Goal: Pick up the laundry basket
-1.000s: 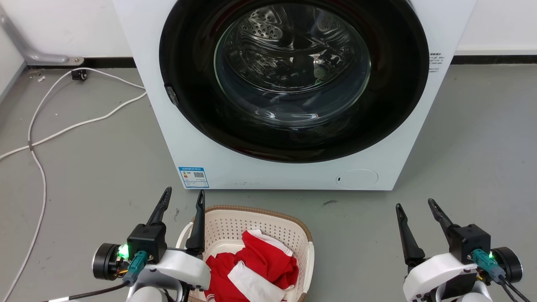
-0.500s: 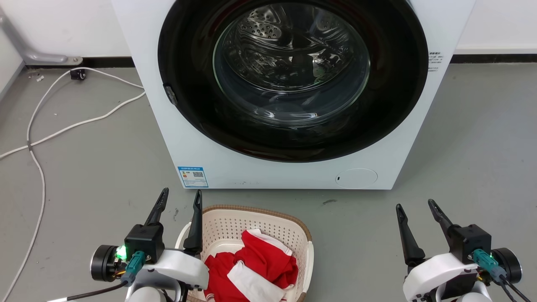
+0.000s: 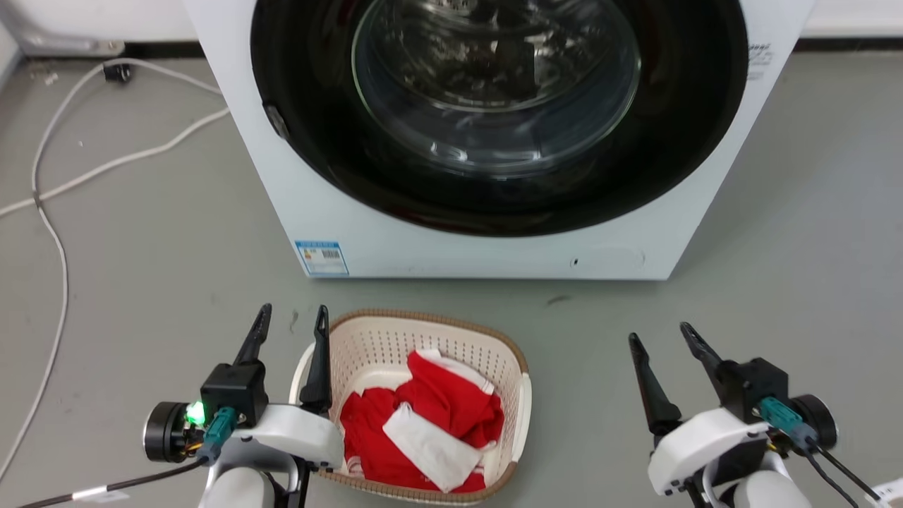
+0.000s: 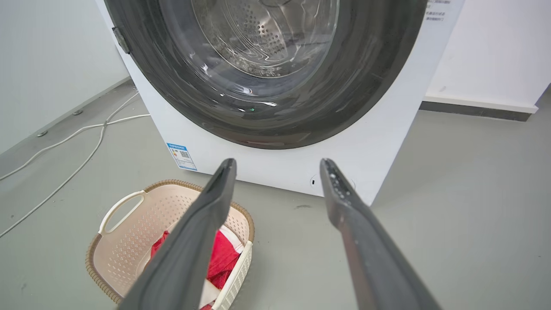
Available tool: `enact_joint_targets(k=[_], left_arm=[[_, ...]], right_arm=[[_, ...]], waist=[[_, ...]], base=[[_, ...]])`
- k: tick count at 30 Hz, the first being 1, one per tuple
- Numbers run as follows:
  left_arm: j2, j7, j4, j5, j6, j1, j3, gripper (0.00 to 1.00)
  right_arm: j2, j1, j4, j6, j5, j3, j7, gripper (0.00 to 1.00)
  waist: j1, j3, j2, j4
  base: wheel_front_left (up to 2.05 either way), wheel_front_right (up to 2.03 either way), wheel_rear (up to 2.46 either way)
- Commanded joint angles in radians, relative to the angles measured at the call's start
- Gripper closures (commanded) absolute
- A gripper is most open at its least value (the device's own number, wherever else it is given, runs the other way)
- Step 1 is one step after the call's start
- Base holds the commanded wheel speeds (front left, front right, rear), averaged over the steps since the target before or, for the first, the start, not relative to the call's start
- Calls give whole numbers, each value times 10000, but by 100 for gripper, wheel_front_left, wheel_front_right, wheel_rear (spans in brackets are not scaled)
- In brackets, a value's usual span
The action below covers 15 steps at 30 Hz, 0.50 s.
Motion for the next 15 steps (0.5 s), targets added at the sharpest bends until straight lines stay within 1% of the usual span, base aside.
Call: enact_joint_targets(k=[1, 7, 10, 15], left_arm=[[17, -26, 119, 25, 26, -230, 76, 0], [60, -26, 605, -19, 76, -729, 252, 0], [187, -26, 969, -32, 23, -1068, 372, 0], [362, -26, 1659, 19, 66, -1824, 549, 0]], right_arm=[[-14, -313, 186, -3, 104, 159, -36, 0], [-12, -1035, 998, -3, 379, 769, 20, 0], [-12, -1504, 1452, -3, 541, 1054, -68, 0], [-11, -2395, 2393, -3, 834, 1689, -265, 0]], waist=[[0, 454, 0, 28], [0, 1404, 0, 13], [0, 1915, 0, -16], [0, 2880, 0, -104]], base=[[0, 0, 0], [0, 0, 0], [0, 0, 0], [0, 0, 0]])
